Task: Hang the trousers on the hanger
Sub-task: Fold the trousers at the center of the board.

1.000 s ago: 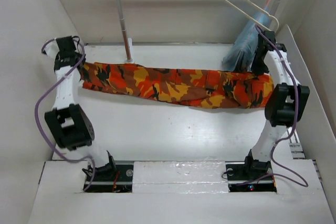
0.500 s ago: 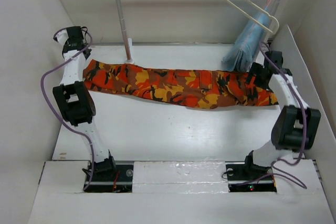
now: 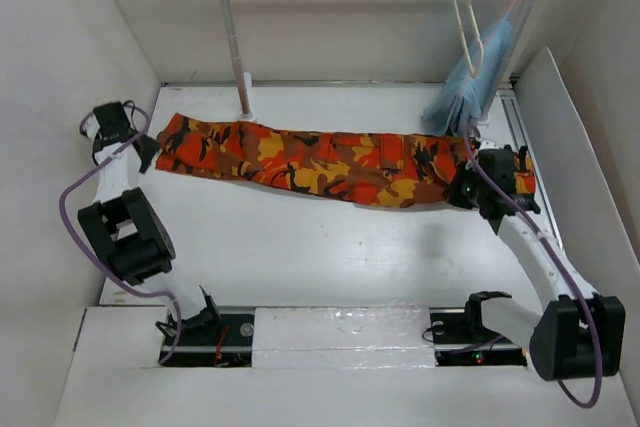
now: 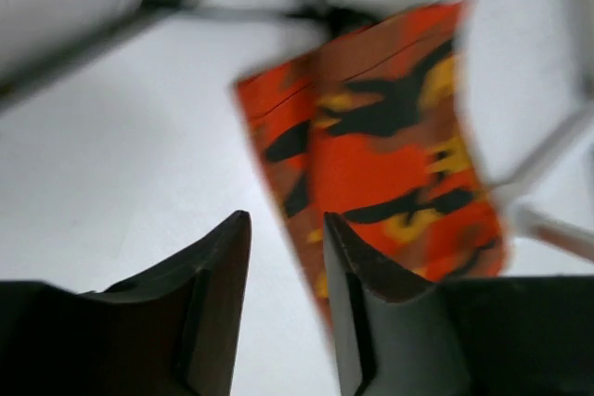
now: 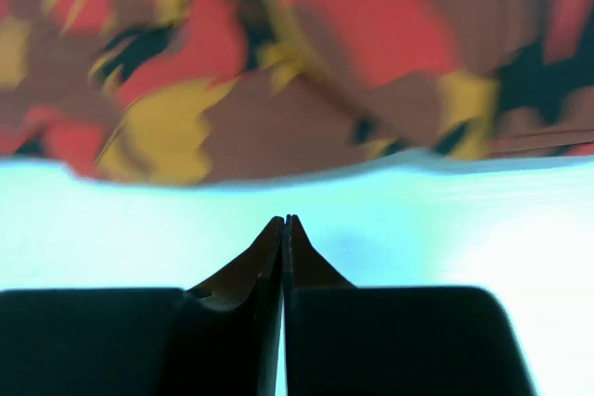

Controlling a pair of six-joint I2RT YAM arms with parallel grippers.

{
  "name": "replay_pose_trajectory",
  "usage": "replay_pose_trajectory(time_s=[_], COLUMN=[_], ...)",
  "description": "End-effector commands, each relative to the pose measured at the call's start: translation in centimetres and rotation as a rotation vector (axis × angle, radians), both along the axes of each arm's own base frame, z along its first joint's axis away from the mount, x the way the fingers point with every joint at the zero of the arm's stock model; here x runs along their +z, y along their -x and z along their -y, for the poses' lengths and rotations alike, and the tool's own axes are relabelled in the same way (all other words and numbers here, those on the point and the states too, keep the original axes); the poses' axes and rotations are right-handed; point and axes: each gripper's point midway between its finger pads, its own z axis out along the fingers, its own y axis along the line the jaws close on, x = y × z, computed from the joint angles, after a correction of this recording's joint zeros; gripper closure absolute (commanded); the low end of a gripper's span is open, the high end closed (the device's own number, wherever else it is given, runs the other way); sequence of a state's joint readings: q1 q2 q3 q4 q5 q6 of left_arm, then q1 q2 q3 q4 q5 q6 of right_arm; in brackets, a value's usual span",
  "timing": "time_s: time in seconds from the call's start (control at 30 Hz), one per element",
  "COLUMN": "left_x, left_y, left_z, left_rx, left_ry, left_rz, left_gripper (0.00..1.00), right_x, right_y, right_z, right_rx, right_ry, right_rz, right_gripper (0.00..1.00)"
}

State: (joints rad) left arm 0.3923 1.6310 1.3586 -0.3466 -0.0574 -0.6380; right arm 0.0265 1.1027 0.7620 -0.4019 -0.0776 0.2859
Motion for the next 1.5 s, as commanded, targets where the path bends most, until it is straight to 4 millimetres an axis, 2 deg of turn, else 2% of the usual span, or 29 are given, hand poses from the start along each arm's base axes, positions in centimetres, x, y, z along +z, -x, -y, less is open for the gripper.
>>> replay_pose_trajectory(time_s=[0.0, 0.03, 0.07, 0.1, 0.13, 0.17, 0.2, 0.23, 0.27, 0.3, 0.37, 0.47, 0.5, 0.57, 0.6, 0.7, 0.8, 1.0, 1.07, 1.1, 1.17, 1.23, 1.27, 1.37, 1.47], left_x=[-4.0, -4.3, -4.2, -5.0, -5.5, -5.2, -6.6, -6.7, -6.0, -6.7, -6.1, -6.3, -8.0, -9.0, -10.2, -11.1, -11.5, -11.8, -11.3, -11.1, -10.7, -8.4, -7.7, -5.1, -3.9], left_y=[-0.1, -0.4, -1.1, -1.6, -2.1, -2.8, -3.2, -3.7, -4.7, -5.1, -6.2, -7.1, -7.0, -7.0, -6.8, -6.6, -6.5, -7.5, -8.0, -8.0, -7.7, -6.9, -6.6, -4.9, -3.4], left_z=[2.2, 2.5, 2.6, 3.1, 3.0, 2.6, 2.3, 2.1, 1.7, 1.6, 1.3, 0.9, 0.8, 1.0, 1.0, 0.8, 0.8, 0.9, 0.9, 0.9, 0.8, 0.1, 0.2, -1.3, -2.6], left_rx=[-0.086, -0.099, -0.113, -0.133, -0.130, -0.130, -0.121, -0.123, -0.130, -0.129, -0.126, -0.116, -0.099, -0.086, -0.072, -0.047, -0.020, -0.031, -0.042, -0.039, -0.031, -0.014, -0.021, 0.026, 0.061], left_ry=[0.168, 0.185, 0.195, 0.228, 0.240, 0.235, 0.245, 0.246, 0.234, 0.247, 0.239, 0.250, 0.270, 0.281, 0.276, 0.253, 0.245, 0.266, 0.267, 0.267, 0.260, 0.204, 0.197, 0.096, 0.021], left_rz=[0.003, 0.006, 0.029, 0.027, 0.025, 0.031, 0.001, -0.001, 0.025, 0.016, 0.060, 0.062, 0.017, -0.031, -0.069, -0.107, -0.130, -0.120, -0.103, -0.102, -0.102, -0.098, -0.098, -0.125, -0.190], left_gripper=[0.65, 0.60, 0.59, 0.59, 0.59, 0.59, 0.61, 0.61, 0.61, 0.62, 0.62, 0.64, 0.66, 0.69, 0.72, 0.73, 0.73, 0.67, 0.78, 1.00, 1.00, 1.00, 1.00, 1.00, 1.00], right_x=[0.2, -0.2, -0.7, -1.4, -1.7, -2.0, -2.2, -2.5, -2.6, -2.7, -3.1, -3.7, -3.7, -3.3, -3.1, -2.4, -2.3, -2.3, -2.4, -2.3, -2.4, -2.5, -2.6, -2.8, -3.5], right_y=[1.5, 2.1, 2.6, 3.4, 3.9, 4.4, 4.8, 5.2, 5.6, 5.9, 6.6, 7.2, 7.2, 7.3, 7.2, 6.8, 6.6, 6.6, 6.7, 6.7, 6.7, 6.7, 6.6, 6.2, 6.0], right_z=[-3.5, -4.4, -4.8, -5.1, -5.6, -6.0, -6.2, -6.2, -6.5, -6.7, -7.2, -7.2, -7.1, -7.3, -7.2, -7.1, -7.0, -7.3, -7.5, -7.6, -7.9, -8.4, -8.5, -8.9, -9.5], right_rx=[0.153, 0.192, 0.216, 0.236, 0.262, 0.290, 0.299, 0.303, 0.319, 0.333, 0.357, 0.353, 0.342, 0.347, 0.342, 0.343, 0.346, 0.355, 0.368, 0.367, 0.379, 0.403, 0.403, 0.428, 0.467], right_ry=[-0.067, -0.074, -0.080, -0.092, -0.094, -0.090, -0.088, -0.084, -0.082, -0.079, -0.076, -0.075, -0.075, -0.073, -0.068, -0.057, -0.048, -0.049, -0.046, -0.047, -0.048, -0.046, -0.046, -0.041, -0.052], right_rz=[0.055, 0.049, 0.042, 0.028, 0.023, 0.019, 0.012, 0.011, 0.008, 0.006, -0.004, -0.022, -0.023, -0.018, -0.011, 0.001, -0.003, -0.005, -0.007, -0.005, -0.003, 0.000, -0.005, 0.006, -0.003], right_gripper=[0.98, 0.98, 0.96, 0.92, 0.80, 0.75, 0.71, 0.67, 0.65, 0.64, 0.62, 0.62, 0.62, 0.62, 0.61, 0.61, 0.60, 0.60, 0.60, 0.60, 0.60, 0.60, 0.60, 0.60, 0.60])
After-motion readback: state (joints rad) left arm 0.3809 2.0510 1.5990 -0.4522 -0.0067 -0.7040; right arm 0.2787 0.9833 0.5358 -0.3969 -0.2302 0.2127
